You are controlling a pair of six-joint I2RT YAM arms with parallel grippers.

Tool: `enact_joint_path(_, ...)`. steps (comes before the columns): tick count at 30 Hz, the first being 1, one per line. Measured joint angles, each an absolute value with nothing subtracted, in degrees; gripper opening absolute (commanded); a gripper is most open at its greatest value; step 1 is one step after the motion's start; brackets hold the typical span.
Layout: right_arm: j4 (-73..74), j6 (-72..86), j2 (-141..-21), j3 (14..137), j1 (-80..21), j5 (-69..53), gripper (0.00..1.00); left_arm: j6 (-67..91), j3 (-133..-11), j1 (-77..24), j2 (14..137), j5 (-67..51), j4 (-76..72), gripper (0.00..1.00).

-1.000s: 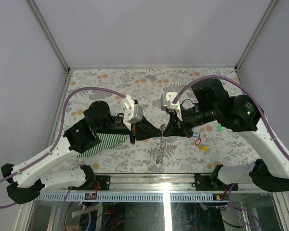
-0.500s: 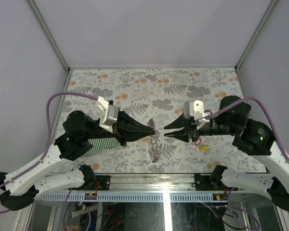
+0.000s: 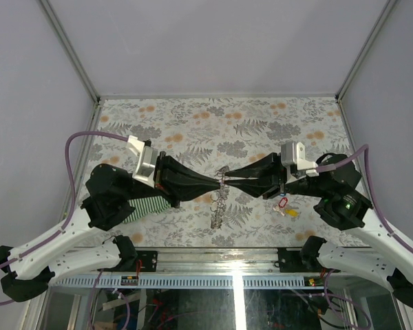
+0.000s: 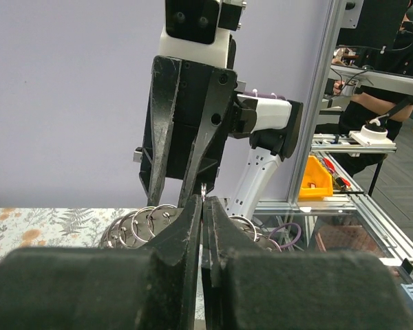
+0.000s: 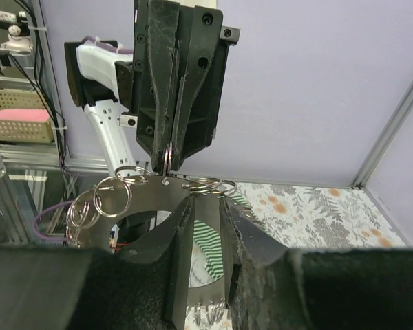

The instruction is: Put the keys on the keyring

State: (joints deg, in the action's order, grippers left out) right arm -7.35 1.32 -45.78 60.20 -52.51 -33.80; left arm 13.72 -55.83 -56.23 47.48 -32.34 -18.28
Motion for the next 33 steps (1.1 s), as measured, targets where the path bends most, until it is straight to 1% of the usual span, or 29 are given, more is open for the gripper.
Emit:
enact_joint_path(9,-12.7,3.7,-46.3,59.9,-52.5,-35.8,0.27,14.3,-55.6,-56.2,47.6,-32.0,-19.7,0.00)
enact_joint_path(23,-13.3,3.9,-46.3,59.0,-52.5,-37.6,0.31,14.3,-55.1,-56.2,47.6,-30.2,-19.8,0.00)
enact_joint_path(29,-14.3,4.4,-46.5,58.9,-52.5,-38.3,0.30,14.3,-55.1,-56.2,48.0,-30.2,-19.8,0.00)
enact_joint_path(33,-14.7,4.6,-46.7,58.9,-52.5,-38.6,0.28,14.3,-55.1,-56.2,48.1,-30.2,-19.8,0.00)
